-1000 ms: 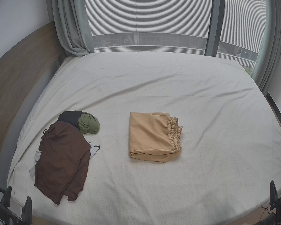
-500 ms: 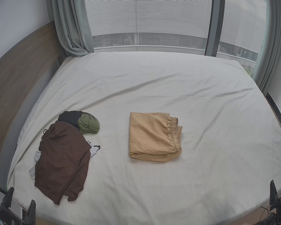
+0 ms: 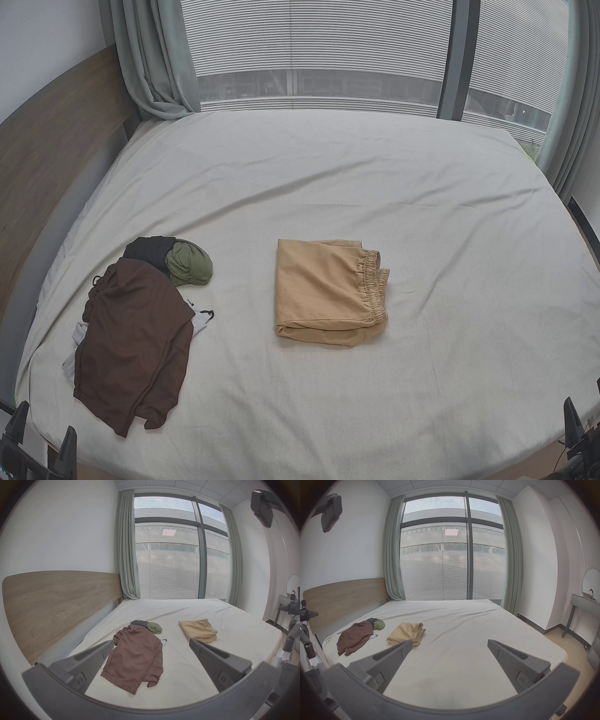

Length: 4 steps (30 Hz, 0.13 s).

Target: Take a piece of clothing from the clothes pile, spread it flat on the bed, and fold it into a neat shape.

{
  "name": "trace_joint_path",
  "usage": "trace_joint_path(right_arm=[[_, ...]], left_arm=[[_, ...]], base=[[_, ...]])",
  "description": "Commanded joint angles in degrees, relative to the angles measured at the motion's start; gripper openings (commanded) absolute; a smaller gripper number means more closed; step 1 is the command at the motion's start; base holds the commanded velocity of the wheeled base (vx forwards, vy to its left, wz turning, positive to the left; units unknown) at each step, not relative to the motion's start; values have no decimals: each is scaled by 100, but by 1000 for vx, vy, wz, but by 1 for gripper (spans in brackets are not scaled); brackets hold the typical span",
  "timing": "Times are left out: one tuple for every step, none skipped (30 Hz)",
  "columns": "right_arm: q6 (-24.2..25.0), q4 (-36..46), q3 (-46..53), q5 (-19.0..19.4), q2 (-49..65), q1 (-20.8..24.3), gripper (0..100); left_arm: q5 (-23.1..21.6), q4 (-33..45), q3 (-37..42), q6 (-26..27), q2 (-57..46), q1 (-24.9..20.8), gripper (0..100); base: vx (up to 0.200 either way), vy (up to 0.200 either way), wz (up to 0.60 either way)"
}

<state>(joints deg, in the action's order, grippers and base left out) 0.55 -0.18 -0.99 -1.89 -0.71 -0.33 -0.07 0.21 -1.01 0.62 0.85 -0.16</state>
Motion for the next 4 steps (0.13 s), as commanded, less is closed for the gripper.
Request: trace_joint_path(right_arm=[[-2,1,99,-4,9,-2,100],[-2,1,99,-13,9,-2,100],[-2,1,99,-13,9,-2,100],[33,1,99,-31,9,-2,100]], left_arm=[[-1,-3,92,-1,-85,-2,100],[-1,-3,92,-1,-85,-2,100],[-1,-3,92,-1,-85,-2,100],[-1,-3,92,-9,-85,-2,100]], base=[[0,0,0],[0,0,0],[0,0,0],[0,0,0]])
